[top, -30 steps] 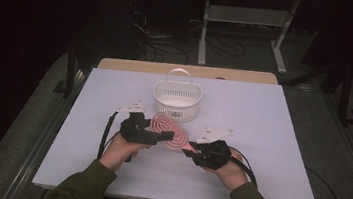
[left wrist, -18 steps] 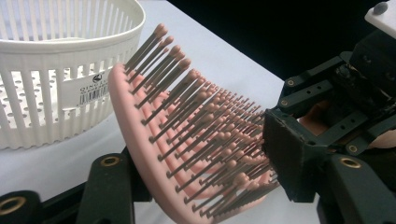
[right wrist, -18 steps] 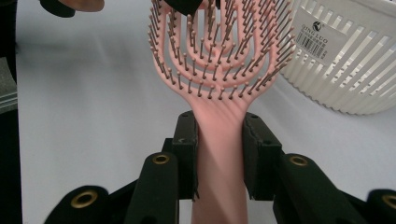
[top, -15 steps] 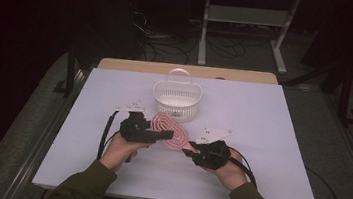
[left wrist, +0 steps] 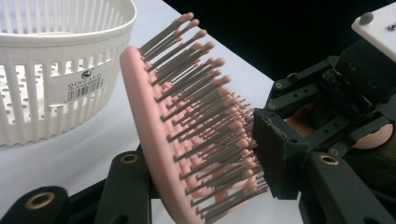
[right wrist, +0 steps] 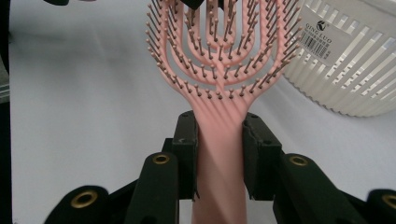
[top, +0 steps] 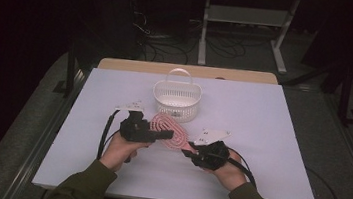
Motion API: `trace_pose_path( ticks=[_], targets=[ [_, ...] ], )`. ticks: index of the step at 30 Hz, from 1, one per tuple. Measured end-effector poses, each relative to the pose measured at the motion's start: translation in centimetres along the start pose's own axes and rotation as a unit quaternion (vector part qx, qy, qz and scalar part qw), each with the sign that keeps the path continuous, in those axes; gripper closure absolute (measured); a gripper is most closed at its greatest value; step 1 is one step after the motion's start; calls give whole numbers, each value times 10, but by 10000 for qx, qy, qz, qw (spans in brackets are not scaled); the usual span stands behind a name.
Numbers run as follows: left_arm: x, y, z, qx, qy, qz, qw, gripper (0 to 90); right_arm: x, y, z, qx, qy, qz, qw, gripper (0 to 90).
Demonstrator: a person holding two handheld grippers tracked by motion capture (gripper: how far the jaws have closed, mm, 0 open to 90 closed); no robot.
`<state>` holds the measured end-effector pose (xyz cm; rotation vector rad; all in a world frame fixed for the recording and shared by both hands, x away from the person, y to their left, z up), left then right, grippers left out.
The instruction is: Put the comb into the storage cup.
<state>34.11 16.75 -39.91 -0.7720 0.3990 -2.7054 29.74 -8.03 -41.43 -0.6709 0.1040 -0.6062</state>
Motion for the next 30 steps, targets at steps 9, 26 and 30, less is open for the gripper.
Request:
trace_pose_path(
  ticks=[9, 26, 30],
  targets=[
    [0, -1, 0, 21, -61, -161, 9998, 572, 0, 2, 0, -29, -57, -49, 10000, 689],
    [4, -4, 3, 184, -111, -484, 9986, 650, -1, 4, 0, -23, -80, -25, 10000, 690],
    [5, -5, 3, 217, -100, -490, 9985, 651, -1, 3, 1, 14, -79, -9, 10000, 687]
  ],
)
Point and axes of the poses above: each handheld gripper's, and its own axes: y roughly forward along the jaws, z roughly out of its top, x roughly to its right, the point moved 1 cm from there along y, roughly forward along the jaws, and after that the axes turned 5 degrees about -z, right-handed, at the moved point
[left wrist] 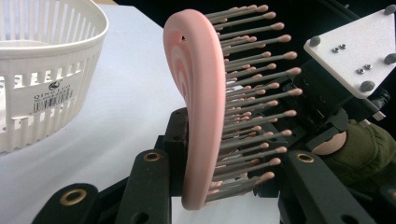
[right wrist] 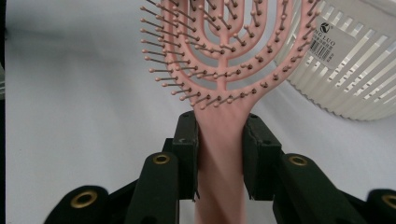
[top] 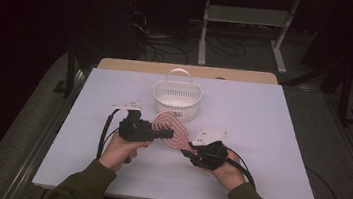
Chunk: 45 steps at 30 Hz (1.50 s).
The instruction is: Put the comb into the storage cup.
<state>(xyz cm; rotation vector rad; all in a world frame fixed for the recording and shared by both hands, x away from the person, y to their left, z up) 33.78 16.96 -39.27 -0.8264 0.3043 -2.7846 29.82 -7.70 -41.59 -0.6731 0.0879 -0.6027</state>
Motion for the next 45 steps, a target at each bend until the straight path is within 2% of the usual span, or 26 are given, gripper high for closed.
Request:
trace_pose_path(
  ticks=[3, 6, 10, 14, 19, 23, 24, 28, 36, 45],
  targets=[
    [1, 0, 0, 19, 16, -9, 10000, 653, 0, -1, 0, 31, 48, -6, 10000, 669],
    [0, 0, 1, 51, -1, -50, 10000, 653, 2, -2, 0, 35, 158, -39, 9999, 580],
    [0, -3, 1, 107, -18, -65, 9999, 653, 6, -3, 0, 136, 445, -55, 9989, 467],
    [-2, -7, 2, 176, -33, -17, 9998, 653, 10, -4, 0, 179, 744, 42, 9971, 355],
    [-5, -14, 3, 250, -46, 45, 9997, 652, 15, -3, -3, 153, 1082, 149, 9939, 159],
    [-8, -21, 4, 309, -50, 126, 9994, 652, 17, 1, -5, -59, 1171, 251, 9928, 0],
    [-8, -23, 4, 337, -66, 150, 9993, 652, 18, 2, -6, -102, 1166, 291, 9927, 0],
    [-12, -30, 5, 403, -95, 209, 9989, 652, 21, -2, -11, 11, 1206, 216, 9925, 0],
    [-15, -40, 7, 516, -119, 243, 9983, 652, 29, -12, -31, -105, 1178, -171, 9928, 0],
    [-15, -47, 8, 613, -145, 217, 9978, 652, 33, -28, -57, -101, 1331, -319, 9905, 0]
  ],
)
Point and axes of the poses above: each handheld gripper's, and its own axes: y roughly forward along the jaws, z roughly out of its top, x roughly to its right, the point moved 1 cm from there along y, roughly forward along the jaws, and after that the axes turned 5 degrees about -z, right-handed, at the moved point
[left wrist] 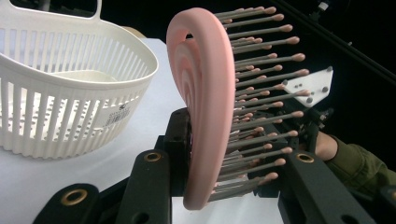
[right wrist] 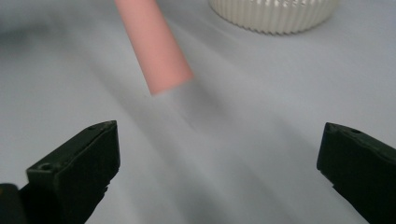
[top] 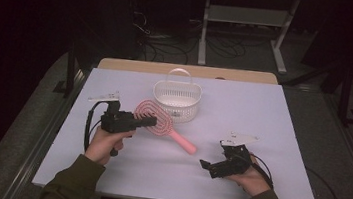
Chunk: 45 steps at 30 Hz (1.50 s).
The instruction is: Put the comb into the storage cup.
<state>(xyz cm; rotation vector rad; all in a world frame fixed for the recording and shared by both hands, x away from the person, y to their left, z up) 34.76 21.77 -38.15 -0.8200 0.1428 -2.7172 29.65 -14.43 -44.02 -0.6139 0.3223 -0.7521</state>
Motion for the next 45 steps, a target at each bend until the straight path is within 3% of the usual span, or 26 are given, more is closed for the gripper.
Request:
trace_pose_path(
  ticks=[8, 14, 31, 45],
  targets=[
    [-1, -4, 2, 71, -29, -24, 10000, 652, 9, -10, -20, 0, 66, -205, 9998, 0],
    [0, -7, 5, 113, -19, -61, 9999, 652, 13, -16, -29, 46, 180, -213, 9996, 0],
    [2, -6, 26, 293, 69, -189, 9994, 651, 14, -14, -28, 64, 142, -164, 9997, 0],
    [-1, -8, 56, 484, 257, -129, 9984, 651, 15, -15, -28, 65, 190, -176, 9996, 0]
  ],
)
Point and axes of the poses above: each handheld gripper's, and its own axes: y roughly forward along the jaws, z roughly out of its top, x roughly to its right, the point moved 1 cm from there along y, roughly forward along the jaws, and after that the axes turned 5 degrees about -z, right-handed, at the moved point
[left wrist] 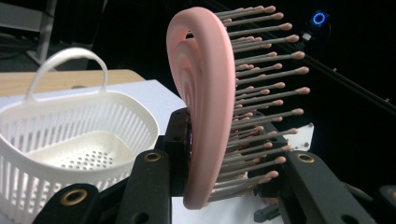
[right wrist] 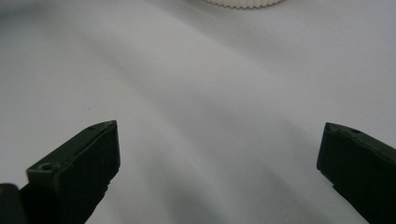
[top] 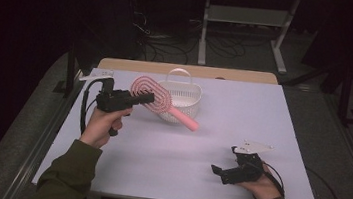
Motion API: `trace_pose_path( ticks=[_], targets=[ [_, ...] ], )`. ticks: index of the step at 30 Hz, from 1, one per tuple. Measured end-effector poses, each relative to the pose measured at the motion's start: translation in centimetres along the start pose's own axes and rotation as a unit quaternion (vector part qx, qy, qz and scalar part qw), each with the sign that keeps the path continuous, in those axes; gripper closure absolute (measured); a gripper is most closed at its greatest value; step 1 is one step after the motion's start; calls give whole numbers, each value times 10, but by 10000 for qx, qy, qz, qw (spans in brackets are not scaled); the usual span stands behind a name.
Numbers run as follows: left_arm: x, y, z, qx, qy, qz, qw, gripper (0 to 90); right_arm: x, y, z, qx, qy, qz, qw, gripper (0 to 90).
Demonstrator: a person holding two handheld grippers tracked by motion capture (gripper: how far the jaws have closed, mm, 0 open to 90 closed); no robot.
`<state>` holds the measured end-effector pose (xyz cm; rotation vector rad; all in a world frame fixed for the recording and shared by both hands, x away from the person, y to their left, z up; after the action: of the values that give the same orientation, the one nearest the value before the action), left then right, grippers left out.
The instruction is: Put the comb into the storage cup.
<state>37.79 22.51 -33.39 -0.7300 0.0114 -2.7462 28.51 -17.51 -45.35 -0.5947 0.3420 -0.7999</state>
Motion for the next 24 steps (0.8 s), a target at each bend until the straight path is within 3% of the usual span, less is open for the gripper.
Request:
trace_pose_path(
  ticks=[14, 24],
  targets=[
    [-5, 6, 30, 17, 128, 59, 9999, 650, 0, -2, -1, 24, 33, -16, 10000, 0],
    [-20, 8, 42, 99, 87, 231, 9996, 650, 1, -3, -2, 12, 67, -35, 10000, 0]
  ],
)
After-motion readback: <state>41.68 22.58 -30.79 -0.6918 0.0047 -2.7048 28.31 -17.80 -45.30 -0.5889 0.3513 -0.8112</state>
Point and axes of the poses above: each handheld gripper's, and its own axes: y roughly forward along the jaws, z roughly out of its top, x roughly to its right, the point moved 1 cm from there along y, roughly forward along the jaws, and after that the axes turned 5 degrees about -z, right-handed, at the moved point
